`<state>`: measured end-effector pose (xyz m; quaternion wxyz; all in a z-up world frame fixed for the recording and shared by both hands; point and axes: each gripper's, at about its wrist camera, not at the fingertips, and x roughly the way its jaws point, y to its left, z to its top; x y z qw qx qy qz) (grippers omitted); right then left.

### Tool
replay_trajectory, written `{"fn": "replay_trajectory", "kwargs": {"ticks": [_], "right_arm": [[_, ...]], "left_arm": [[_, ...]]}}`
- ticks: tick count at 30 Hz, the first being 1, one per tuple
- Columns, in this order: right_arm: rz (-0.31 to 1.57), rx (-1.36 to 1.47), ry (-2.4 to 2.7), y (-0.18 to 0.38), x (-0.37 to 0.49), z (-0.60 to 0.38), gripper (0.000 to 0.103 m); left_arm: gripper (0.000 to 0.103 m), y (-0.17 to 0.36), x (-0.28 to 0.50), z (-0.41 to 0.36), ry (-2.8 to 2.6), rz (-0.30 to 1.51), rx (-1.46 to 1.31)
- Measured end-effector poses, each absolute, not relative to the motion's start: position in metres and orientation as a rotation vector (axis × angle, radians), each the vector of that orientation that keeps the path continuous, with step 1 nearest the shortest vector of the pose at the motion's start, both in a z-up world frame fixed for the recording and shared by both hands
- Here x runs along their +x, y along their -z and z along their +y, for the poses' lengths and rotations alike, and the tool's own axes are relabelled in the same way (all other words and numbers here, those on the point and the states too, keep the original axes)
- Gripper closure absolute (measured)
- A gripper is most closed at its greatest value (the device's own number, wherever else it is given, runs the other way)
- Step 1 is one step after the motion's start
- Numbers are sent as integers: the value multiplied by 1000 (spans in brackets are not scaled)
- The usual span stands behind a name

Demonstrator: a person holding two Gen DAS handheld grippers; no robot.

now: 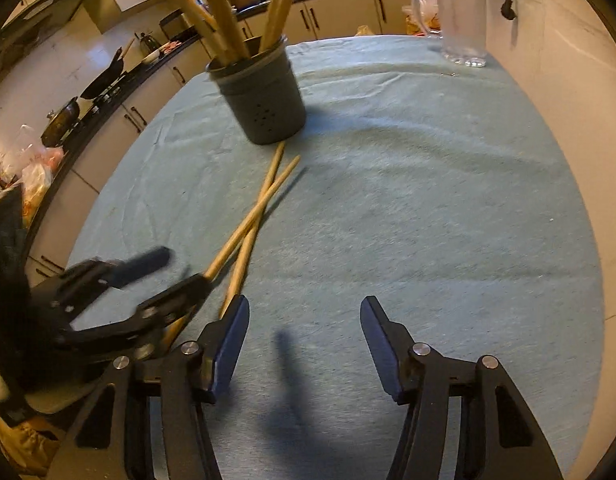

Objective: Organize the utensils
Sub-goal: 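Close the right gripper on another wooden chopstick, then lift the wooden chopstick upright with the right gripper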

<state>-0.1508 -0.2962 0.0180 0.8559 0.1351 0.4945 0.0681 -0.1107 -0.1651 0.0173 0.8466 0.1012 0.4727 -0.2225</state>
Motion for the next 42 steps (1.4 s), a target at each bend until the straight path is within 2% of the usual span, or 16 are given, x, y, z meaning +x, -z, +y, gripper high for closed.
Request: {"fn": "replay_trajectory", "kwargs": {"ticks": [5,11,12,13,14,15,16,23,26,27,28,29,30,34,40,42], "right_arm": [[1052,255,-152,-11,-149,-282,41],[1057,118,-158,-2,-141,-243,53],[1051,103,-168,-3,-140,-237,60],[1057,91,-175,-3,-137,-231,73],[1066,74,-167,-1,-135,-227,78],[1061,35,-136,-1,-135,-222,89],[1060,10,-120,0,-135,-221,93],[1102,1,-93,-3,-167,-238,95],[1116,-2,-117,-2,-189,-246,90],[1124,-11,-140,-2,-195,-246,76],[1130,-13,-155,-2,-197,-247,57],[1129,-8,-176,-3,-201,-247,51],[1121,-7,-188,-4,-203,-248,49],[1104,-24,-169,-6,-190,-248,50],[1096,-10,-166,-6,-141,-241,73],[1102,-6,-154,-4,-126,-241,76]], "left_arm": [[96,-19,-99,-134,403,1056,71],[96,-16,-97,-105,416,1108,-50],[96,-16,-98,-103,417,1112,-62],[96,-17,-98,-101,416,1115,-72],[96,-17,-99,-99,415,1120,-83],[96,-16,-101,-98,414,1124,-95],[96,-16,-104,-95,413,1131,-115],[96,-17,-129,-71,434,1174,-192],[96,-21,-138,-67,452,1199,-188],[96,-23,-140,-65,458,1207,-188],[96,-28,-142,-63,466,1209,-187],[96,-34,-144,-61,471,1201,-178],[96,-37,-144,-63,470,1194,-166],[93,-44,-125,-68,434,1170,-101],[93,-30,-76,-94,399,1196,-18],[93,-25,-61,-102,397,1195,-1]]}}
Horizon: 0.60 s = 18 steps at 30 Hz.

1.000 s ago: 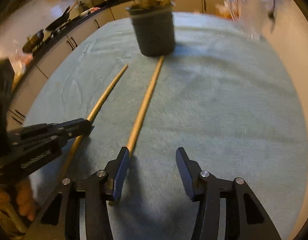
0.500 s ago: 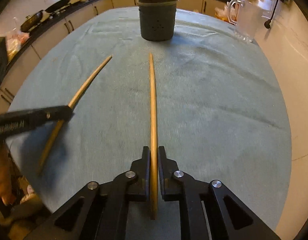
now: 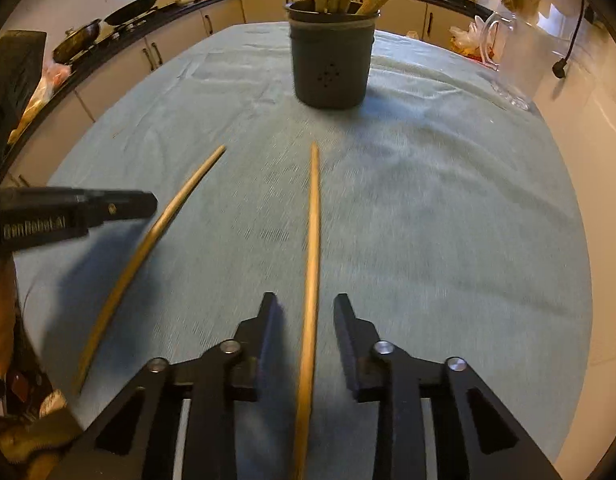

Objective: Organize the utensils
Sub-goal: 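Lift the wooden chopstick upright with the right gripper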

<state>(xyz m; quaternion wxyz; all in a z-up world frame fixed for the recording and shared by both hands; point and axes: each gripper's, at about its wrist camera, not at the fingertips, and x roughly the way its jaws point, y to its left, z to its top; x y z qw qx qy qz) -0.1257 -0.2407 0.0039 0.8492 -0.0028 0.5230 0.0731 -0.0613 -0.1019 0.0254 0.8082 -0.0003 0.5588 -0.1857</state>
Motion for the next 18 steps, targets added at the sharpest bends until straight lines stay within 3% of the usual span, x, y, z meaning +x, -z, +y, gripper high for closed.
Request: {"fn": "replay_trajectory", "kwargs": {"ticks": [13,18], "right_arm": [[1096,-39,-100,-2,-57,-230,79],[1082,-18,-77,-1,-46,-228,80]], "left_arm": [[93,-18,-24,-102,394,1185,-58],[89,-20,-36,-105,396,1146,-40]]}}
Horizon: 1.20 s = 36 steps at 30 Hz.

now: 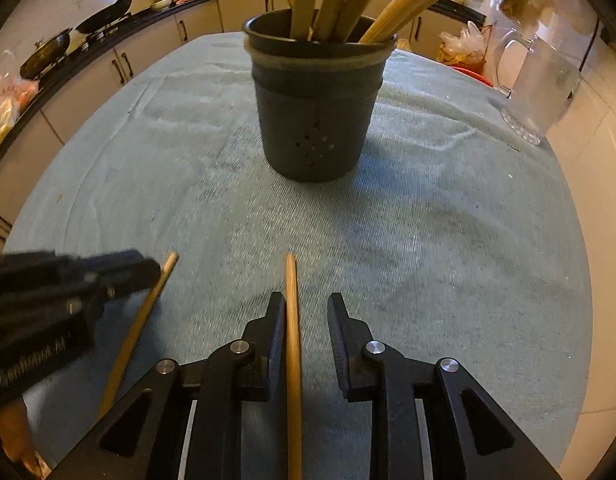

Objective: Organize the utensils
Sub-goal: 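Lift the wooden chopstick upright with the right gripper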

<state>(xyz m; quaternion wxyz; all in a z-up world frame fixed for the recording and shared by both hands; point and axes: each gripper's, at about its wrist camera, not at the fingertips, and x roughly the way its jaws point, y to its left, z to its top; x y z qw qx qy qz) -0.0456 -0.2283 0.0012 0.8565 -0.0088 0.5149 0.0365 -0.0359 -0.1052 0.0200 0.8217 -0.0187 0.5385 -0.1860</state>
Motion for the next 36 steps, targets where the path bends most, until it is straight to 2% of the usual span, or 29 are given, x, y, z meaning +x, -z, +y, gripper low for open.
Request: {"fn": "replay_trajectory", "kwargs": {"ticks": [2,3,10,22,36], "right_arm": [[1069,-25,-78,-1,-45,-225,93],[1065,-34,-75,-1,-46,-223,96],[983,20,-97,-24,-60,-230,97],[684,148,-76,-113,-128,-264,97],[562,106,-83,-151,-210,-265,97]], "left_arm": [[91,-20,-41,-111,410,1118,-15],[98,-18,-44,-115,432,1125,0],[99,-38,-65,-114,429,1053,28],[99,-134,-113,-85,428,792,-58],[99,-162,-175,-68,383,639,-61]]}}
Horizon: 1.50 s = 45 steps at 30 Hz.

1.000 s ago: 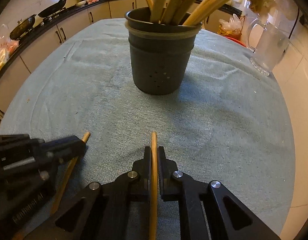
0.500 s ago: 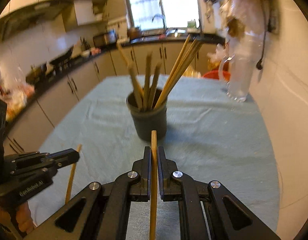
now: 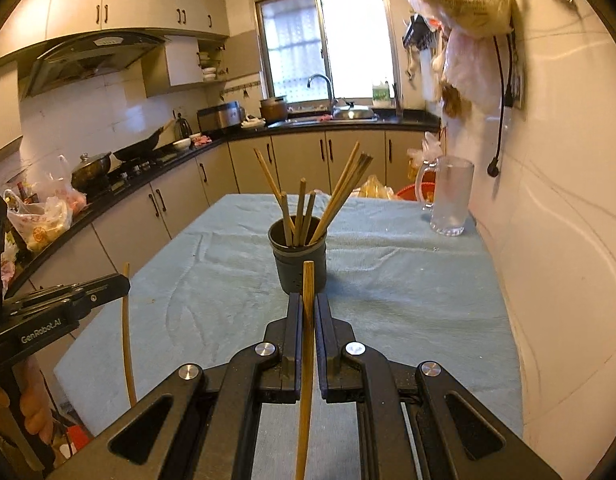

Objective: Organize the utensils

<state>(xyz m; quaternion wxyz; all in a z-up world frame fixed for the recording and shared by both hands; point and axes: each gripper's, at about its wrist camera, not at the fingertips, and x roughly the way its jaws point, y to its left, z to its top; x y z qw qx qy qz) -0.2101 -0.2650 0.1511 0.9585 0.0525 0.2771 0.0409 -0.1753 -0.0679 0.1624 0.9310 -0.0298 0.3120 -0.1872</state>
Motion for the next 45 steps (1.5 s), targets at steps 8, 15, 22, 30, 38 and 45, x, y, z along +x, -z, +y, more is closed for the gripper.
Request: {"fn": "replay_trajectory", "kwargs": {"ticks": [8,15,22,30,38,45], "right_arm": [[535,103,-93,-160,-237,-263,97],[515,111,-106,-166,-247,-262,97],[493,129,-114,-173,-246,-264,97],[471,157,-132,-182,-236,-266,97],[431,188,-173,-206,-209,-265,97],[352,226,-193,-233,-169,-262,97]], "left_arm": [[99,-175,-214,-69,388,555,-18],[99,-182,-228,-68,396,529,-2],[99,-188,-226,-60,413,527,-35],[99,-202,-213,-56,414,512,-44],[99,-231,-180,-51,414,486,-59],[100,-263,-142,-55,415,446,-60]]}}
